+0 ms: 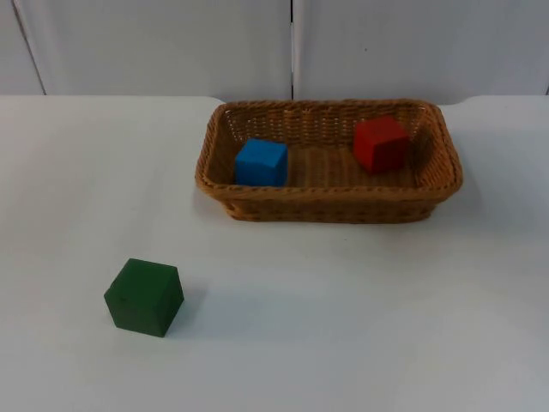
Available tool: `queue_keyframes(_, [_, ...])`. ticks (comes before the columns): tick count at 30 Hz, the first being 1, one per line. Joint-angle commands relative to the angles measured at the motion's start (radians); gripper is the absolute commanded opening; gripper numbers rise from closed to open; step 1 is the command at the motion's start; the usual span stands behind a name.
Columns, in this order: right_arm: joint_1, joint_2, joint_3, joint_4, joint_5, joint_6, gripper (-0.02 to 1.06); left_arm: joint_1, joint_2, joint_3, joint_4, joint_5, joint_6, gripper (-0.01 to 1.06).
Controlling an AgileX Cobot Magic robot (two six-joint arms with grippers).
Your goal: Pick up one cube with each hand and place exactly two cubes into the same basket, leaving the remaining cube outside.
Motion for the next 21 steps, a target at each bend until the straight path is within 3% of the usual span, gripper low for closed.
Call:
queue_keyframes(1, [0.000,-0.034,0.015,0.003,-0.005,-0.002,0.78,-0.003,-0.032,0.020,-0.016,0.005,-0.008,0.86])
queue_keyframes(21, [0.000,-0.432,0.249,0.002,0.037,0.011,0.78,-0.003,-0.301,0.183,-0.019,0.020,0.004,0.86])
